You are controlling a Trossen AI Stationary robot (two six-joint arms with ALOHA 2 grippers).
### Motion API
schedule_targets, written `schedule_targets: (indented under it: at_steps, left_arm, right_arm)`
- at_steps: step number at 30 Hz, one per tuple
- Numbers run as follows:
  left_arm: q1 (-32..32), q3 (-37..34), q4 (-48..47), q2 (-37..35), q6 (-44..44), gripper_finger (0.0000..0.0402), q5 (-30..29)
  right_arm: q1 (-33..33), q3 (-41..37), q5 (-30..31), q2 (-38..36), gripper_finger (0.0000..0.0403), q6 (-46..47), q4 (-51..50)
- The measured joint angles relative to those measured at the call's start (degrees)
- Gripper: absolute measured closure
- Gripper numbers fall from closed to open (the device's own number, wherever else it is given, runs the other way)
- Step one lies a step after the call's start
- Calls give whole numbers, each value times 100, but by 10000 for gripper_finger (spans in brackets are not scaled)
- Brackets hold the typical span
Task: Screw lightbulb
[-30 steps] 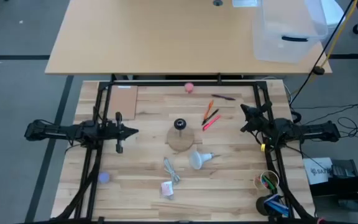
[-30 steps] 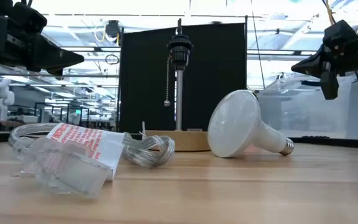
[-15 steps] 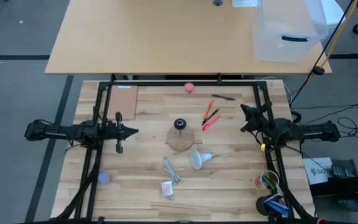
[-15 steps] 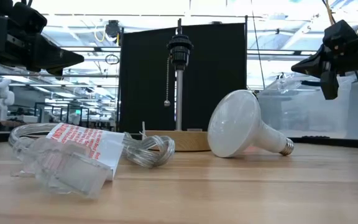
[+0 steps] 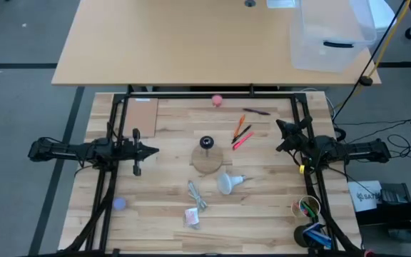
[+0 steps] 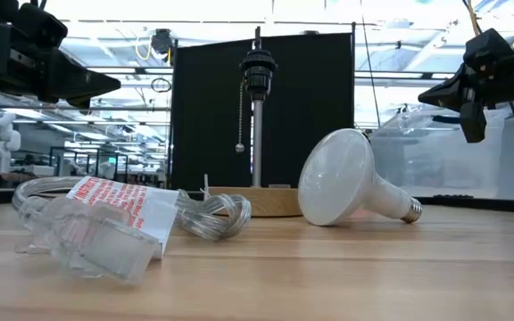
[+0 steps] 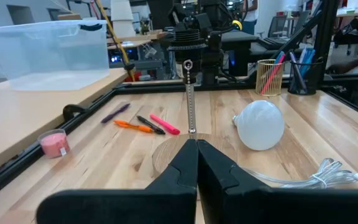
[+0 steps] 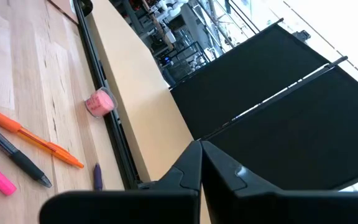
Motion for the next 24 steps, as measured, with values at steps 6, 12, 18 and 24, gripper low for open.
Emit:
schedule_targets:
  at_steps: [6,12,18,24]
  left_arm:
    - [0,-1,37,2,28,401,0]
    - [0,-1,1333,2,-535,401,-2]
    - [0,0,2803,2,-803,401,-3]
    - [0,-2,3468,3,-447,401,-22]
  right_arm:
    - [2,0,0,0,403,0,-2]
    - [1,2,0,0,403,0,-2]
    - [0,0,1,-1,403,0,-2]
    - [0,2,1,0,403,0,-2]
